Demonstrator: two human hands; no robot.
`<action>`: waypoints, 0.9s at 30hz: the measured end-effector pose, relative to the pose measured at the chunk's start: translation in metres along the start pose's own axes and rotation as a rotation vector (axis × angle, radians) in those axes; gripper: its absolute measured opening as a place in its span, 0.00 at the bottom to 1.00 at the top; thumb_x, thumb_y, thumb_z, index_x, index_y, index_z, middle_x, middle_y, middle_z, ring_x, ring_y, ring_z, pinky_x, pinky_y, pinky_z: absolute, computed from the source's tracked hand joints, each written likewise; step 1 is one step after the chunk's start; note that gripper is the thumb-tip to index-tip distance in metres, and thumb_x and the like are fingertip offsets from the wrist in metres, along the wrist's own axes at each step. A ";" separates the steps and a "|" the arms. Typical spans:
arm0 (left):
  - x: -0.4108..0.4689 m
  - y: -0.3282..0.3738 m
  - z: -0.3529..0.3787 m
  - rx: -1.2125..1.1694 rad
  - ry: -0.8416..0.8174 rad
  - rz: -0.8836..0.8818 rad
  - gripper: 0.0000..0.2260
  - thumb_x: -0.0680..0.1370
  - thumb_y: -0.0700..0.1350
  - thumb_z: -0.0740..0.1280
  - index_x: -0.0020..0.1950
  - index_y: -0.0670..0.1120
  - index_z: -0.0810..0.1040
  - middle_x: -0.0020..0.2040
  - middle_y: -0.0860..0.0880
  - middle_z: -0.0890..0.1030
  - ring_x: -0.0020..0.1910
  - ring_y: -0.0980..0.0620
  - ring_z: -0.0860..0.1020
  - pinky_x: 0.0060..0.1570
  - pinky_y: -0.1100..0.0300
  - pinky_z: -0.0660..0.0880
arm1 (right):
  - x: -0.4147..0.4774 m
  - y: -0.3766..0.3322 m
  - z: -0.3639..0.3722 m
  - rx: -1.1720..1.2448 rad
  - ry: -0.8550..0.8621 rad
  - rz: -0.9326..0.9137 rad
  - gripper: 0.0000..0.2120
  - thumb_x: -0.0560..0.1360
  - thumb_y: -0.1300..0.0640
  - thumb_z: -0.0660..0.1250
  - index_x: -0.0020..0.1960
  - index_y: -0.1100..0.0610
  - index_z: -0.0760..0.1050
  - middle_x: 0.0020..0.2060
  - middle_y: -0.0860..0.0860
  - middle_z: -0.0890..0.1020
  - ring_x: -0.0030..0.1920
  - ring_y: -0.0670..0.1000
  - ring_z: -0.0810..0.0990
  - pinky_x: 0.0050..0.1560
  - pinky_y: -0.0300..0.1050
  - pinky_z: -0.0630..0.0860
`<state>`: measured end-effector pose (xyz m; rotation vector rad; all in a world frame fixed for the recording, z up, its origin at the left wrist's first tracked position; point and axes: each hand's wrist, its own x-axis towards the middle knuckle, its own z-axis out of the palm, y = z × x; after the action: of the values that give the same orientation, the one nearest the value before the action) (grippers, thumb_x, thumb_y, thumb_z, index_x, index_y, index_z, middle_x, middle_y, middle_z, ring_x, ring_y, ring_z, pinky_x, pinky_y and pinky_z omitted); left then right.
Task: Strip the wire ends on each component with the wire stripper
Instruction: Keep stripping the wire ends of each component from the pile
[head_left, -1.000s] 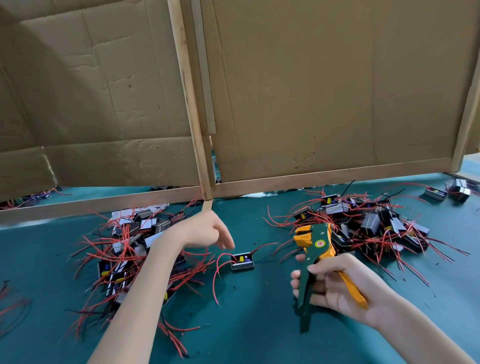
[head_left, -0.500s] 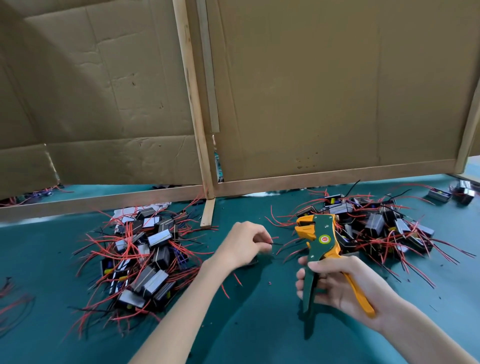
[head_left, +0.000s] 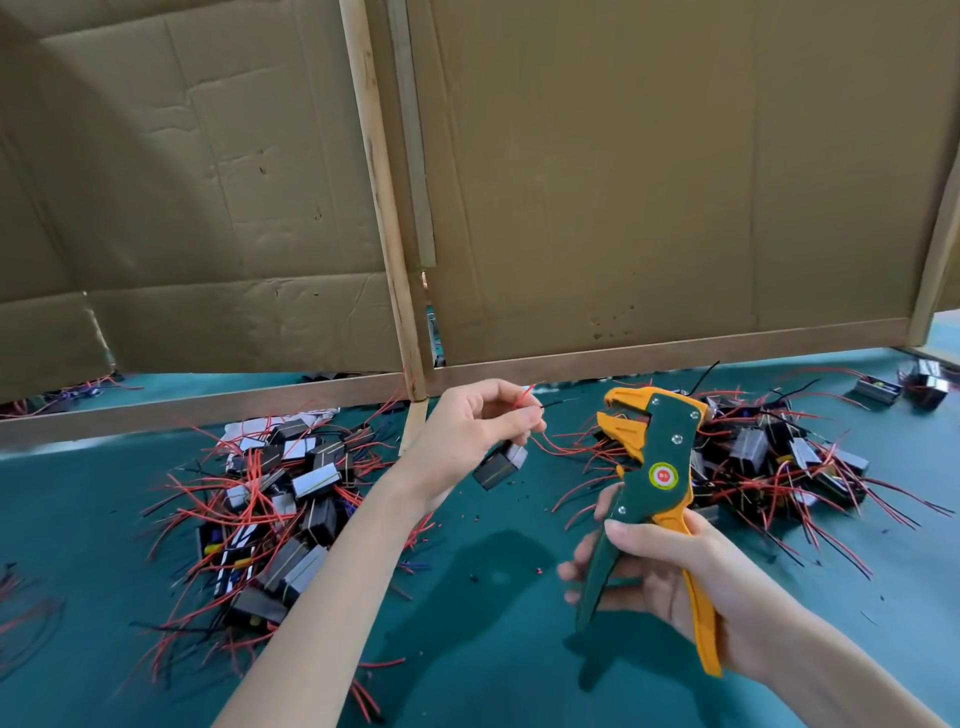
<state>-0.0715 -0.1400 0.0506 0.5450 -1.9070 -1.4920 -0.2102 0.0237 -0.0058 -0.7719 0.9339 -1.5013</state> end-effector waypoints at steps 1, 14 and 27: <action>-0.001 0.002 0.001 0.007 -0.007 0.001 0.04 0.76 0.37 0.69 0.43 0.45 0.79 0.37 0.49 0.83 0.35 0.57 0.77 0.44 0.66 0.75 | -0.001 0.001 0.000 -0.010 -0.008 -0.006 0.09 0.65 0.64 0.73 0.46 0.61 0.81 0.41 0.70 0.80 0.47 0.72 0.82 0.46 0.65 0.80; -0.009 0.018 0.009 0.098 -0.136 0.022 0.05 0.77 0.40 0.69 0.42 0.47 0.80 0.36 0.52 0.78 0.37 0.56 0.75 0.43 0.66 0.73 | -0.002 0.002 0.001 -0.130 -0.097 -0.047 0.25 0.55 0.57 0.85 0.48 0.62 0.81 0.45 0.69 0.80 0.43 0.66 0.82 0.44 0.61 0.79; -0.013 0.024 0.005 0.198 -0.164 -0.006 0.05 0.77 0.41 0.69 0.41 0.47 0.81 0.34 0.49 0.77 0.33 0.55 0.72 0.36 0.68 0.71 | -0.006 -0.001 0.002 -0.251 -0.062 -0.003 0.28 0.51 0.51 0.86 0.45 0.64 0.82 0.40 0.69 0.81 0.40 0.70 0.82 0.41 0.56 0.80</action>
<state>-0.0647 -0.1214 0.0698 0.5304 -2.1987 -1.3969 -0.2078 0.0296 -0.0032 -0.9952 1.0867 -1.3700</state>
